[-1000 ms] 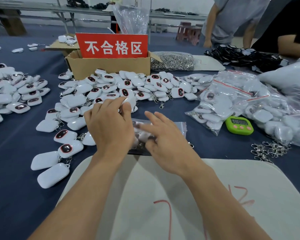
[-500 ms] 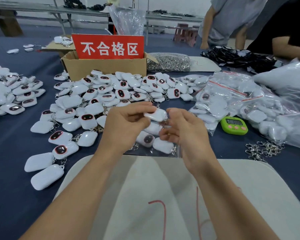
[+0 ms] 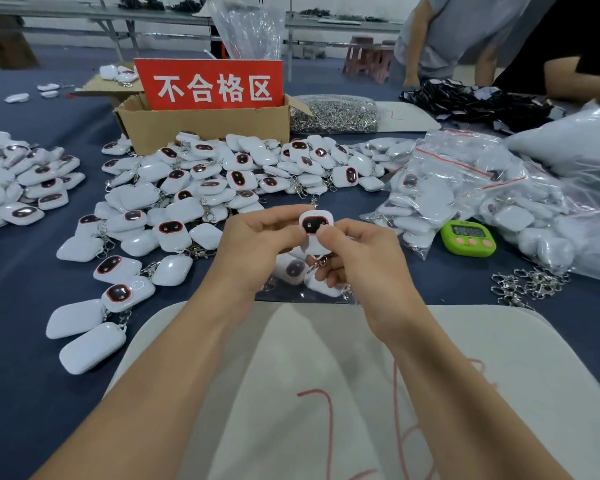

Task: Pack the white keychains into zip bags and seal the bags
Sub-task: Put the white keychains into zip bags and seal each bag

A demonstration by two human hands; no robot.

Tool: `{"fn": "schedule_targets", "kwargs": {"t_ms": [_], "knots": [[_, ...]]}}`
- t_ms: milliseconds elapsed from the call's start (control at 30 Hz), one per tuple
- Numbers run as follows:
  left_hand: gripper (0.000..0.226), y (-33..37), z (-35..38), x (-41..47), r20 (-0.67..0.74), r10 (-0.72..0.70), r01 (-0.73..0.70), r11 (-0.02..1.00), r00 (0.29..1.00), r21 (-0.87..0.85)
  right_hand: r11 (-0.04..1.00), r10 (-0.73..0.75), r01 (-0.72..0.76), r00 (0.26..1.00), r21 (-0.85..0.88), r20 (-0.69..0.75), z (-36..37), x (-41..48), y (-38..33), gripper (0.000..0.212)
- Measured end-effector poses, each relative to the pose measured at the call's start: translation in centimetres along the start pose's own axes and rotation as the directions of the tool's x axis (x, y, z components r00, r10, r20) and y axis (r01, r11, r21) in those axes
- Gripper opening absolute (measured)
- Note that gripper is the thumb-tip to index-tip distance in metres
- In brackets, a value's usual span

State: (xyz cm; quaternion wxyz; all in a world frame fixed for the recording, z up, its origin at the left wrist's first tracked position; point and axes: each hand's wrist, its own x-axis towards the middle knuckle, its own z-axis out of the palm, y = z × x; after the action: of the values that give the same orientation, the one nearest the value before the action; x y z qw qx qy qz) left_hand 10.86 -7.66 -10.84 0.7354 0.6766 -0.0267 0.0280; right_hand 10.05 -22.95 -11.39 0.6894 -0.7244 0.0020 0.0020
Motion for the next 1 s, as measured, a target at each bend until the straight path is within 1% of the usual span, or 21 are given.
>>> {"fn": "schedule_targets", "kwargs": {"t_ms": [100, 233, 267, 400, 533, 700, 800, 900, 1000], "knots": [[0.033, 0.3, -0.3, -0.2, 0.067, 0.029, -0.03, 1.0, 0.997, 0.008, 1.0, -0.021, 0.021, 1.0, 0.006, -0.002, 0.1, 0.0, 0.0, 0.03], [0.038, 0.6, -0.6, -0.5, 0.127, 0.074, -0.079, 0.996, 0.989, 0.031, 0.999, -0.028, 0.027, 1.0, 0.018, 0.012, -0.3, -0.1, -0.2, 0.044], [0.037, 0.6, -0.6, -0.5, 0.134, 0.078, -0.083, 0.996, 0.988, 0.038, 1.0, -0.028, 0.028, 1.0, 0.012, 0.01, -0.4, -0.1, -0.2, 0.044], [0.025, 0.5, -0.3, -0.8, 0.11, 0.068, -0.076, 0.995, 0.992, 0.07, 0.999, -0.048, 0.048, 0.999, -0.009, 0.02, -0.3, -0.5, -0.3, 0.022], [0.018, 0.2, 0.0, -1.0, -0.031, 0.046, -0.043, 0.995, 0.998, 0.089, 0.996, -0.049, 0.053, 0.997, -0.072, 0.063, 0.0, -0.6, -0.3, 0.018], [0.013, 0.2, 0.0, -0.9, -0.107, 0.026, -0.016, 0.995, 0.994, 0.094, 0.995, -0.035, 0.043, 0.996, -0.091, 0.086, 0.4, -0.7, -0.2, 0.015], [0.014, 0.3, 0.0, -1.0, -0.092, -0.011, 0.018, 0.997, 0.996, 0.075, 0.993, -0.043, 0.052, 0.996, -0.104, 0.083, 0.3, -0.8, -0.2, 0.012], [0.015, 0.5, 0.0, -1.1, -0.066, -0.053, 0.052, 0.999, 0.996, -0.012, 0.994, -0.059, 0.064, 0.996, -0.085, 0.065, 0.1, -0.8, -0.4, 0.01], [0.016, 0.4, 0.0, -1.2, -0.05, -0.044, 0.045, 0.998, 0.998, 0.034, 0.996, -0.055, 0.057, 0.998, -0.068, 0.026, 0.1, -0.7, -0.5, 0.01]]}}
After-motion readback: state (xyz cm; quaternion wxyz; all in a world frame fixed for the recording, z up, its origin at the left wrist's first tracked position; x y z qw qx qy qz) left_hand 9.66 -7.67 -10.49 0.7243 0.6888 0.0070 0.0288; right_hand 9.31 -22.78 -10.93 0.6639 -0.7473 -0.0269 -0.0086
